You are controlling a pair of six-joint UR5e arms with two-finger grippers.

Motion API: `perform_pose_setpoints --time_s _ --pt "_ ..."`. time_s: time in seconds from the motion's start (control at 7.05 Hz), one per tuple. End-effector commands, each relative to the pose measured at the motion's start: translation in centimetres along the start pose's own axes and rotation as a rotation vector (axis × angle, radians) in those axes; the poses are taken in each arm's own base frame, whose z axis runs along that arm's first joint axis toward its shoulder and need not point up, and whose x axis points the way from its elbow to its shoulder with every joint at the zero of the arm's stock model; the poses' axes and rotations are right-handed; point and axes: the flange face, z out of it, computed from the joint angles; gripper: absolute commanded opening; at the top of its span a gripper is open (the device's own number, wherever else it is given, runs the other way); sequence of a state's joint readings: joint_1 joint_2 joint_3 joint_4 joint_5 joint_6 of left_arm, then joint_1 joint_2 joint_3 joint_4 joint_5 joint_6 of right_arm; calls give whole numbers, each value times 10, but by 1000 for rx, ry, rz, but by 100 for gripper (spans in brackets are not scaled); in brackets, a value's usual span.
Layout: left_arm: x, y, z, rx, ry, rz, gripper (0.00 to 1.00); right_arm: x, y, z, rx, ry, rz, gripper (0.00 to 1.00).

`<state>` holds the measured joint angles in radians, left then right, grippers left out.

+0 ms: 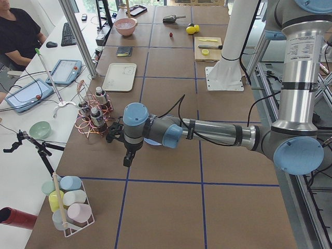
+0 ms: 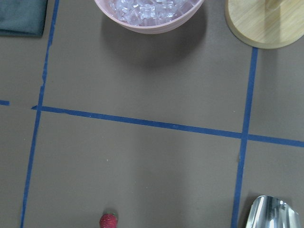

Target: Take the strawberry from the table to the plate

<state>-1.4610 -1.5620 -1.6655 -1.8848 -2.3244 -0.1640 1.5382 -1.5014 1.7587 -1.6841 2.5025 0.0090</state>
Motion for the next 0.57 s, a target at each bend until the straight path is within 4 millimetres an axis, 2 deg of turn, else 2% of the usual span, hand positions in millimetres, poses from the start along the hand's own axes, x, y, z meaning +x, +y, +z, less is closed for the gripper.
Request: perform_pose_setpoints --time_s 0.0,0.14,0.28,0.43 --pt "50 34 48 29 80 -74 100 -28 -4 1 20 -8 5 100" --pt "76 54 77 33 136 -113 100 -52 -10 19 37 -1 24 100" --pt "92 67 102 68 147 -147 100 -69 -13 30 63 2 62 100" --pt "119 79 135 70 132 -182 98 -79 -14 34 86 -14 92 100"
